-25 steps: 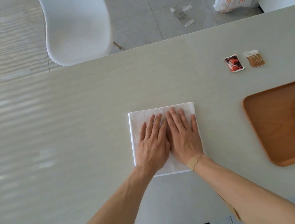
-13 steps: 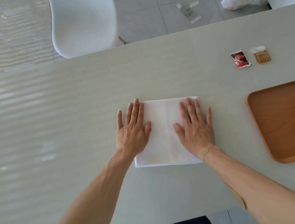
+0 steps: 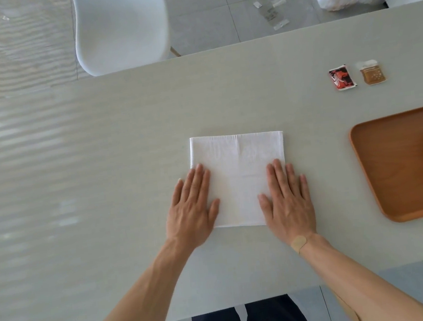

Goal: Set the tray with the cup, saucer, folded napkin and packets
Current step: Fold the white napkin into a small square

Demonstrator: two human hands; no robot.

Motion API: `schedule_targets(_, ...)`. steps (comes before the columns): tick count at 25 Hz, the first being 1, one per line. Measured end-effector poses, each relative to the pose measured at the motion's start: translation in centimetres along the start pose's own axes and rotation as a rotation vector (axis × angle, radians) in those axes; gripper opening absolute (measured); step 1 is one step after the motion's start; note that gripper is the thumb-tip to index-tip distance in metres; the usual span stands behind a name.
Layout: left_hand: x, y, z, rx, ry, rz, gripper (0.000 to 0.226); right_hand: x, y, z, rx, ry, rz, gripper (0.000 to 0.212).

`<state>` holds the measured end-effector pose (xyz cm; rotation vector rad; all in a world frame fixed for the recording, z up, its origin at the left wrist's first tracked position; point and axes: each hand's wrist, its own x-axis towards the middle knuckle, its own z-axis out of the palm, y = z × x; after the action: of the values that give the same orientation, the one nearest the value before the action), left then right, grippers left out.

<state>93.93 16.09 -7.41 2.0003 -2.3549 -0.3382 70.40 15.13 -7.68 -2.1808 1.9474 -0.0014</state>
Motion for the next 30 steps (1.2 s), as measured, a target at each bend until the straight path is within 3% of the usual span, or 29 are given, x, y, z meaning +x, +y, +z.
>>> schedule_targets(6, -1.1, 0.3, -0.5, 0.023, -0.029, -0.090, 0.065, -0.5, -0.3, -0.9, -0.023, -0.032, -0.005, 0.064)
schedule_targets(9, -3.7, 2.0, 0.4, -0.005, -0.046, 0.014, 0.064, -3.0, -1.3, -0.3, -0.027, -0.051, -0.167, 0.062)
schedule_targets(19, -8.3, -0.4, -1.0, 0.068, -0.171, 0.035, 0.065, -5.6, 2.1, -1.6, -0.066, -0.197, -0.151, 0.070)
schedule_targets(23, -10.5, -0.2, -1.5, 0.069, -0.100, 0.097, 0.056, -7.3, 3.2, -2.6, -0.085, -0.134, -0.253, 0.063)
schedule_targets(28, -7.0, -0.1, -4.2, -0.122, 0.060, 0.079, 0.024, -3.1, 2.1, -5.6, -0.044, 0.049, -0.254, 0.019)
schedule_targets(30, -2.2, -0.6, -6.1, -0.164, 0.077, -0.020, 0.025, 1.2, 1.0, -7.3, -0.030, -0.029, -0.226, 0.037)
